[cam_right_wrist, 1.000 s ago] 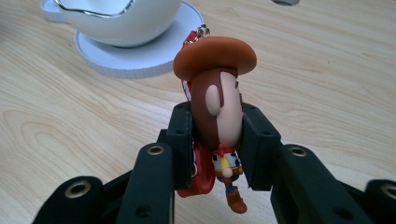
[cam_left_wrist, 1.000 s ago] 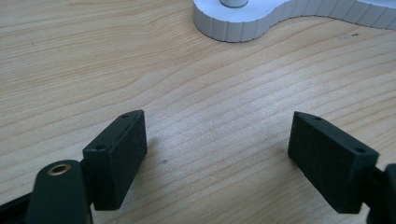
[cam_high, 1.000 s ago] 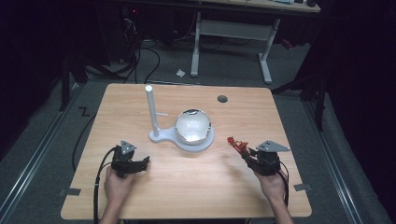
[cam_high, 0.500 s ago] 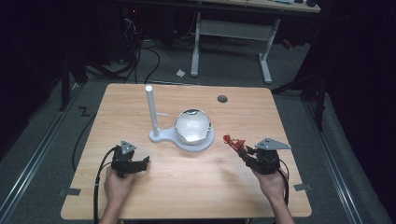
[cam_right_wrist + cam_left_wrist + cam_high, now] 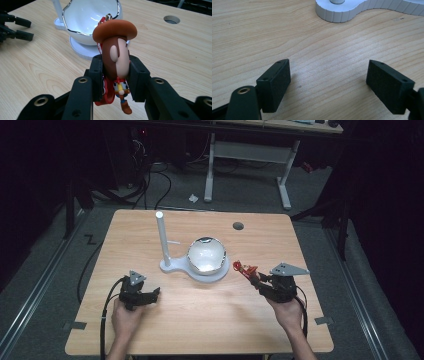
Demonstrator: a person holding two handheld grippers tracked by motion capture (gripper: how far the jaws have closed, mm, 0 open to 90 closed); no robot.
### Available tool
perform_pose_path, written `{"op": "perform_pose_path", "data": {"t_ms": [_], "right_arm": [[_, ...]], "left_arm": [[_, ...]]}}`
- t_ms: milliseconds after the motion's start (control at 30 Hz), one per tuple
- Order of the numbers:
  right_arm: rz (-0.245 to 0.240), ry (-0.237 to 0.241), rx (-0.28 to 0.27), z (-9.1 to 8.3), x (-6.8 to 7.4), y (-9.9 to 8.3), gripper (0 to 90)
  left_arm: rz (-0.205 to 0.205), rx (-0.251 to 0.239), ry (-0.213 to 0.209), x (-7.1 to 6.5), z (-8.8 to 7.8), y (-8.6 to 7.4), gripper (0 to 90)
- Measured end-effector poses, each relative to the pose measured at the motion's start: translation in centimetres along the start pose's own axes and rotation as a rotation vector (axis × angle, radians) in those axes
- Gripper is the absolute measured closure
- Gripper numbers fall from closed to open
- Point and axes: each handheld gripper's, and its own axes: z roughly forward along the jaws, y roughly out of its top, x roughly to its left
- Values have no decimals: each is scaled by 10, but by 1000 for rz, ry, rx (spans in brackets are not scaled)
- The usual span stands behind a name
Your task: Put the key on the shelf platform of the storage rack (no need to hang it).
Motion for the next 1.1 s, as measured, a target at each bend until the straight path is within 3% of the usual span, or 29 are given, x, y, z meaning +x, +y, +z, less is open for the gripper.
{"op": "perform_pose_path", "data": {"t_ms": [1100], "right_arm": [[-75,71,6,25,18,39,684]], "left_arm": [[-1,-1,-1,0,0,0,202]]}}
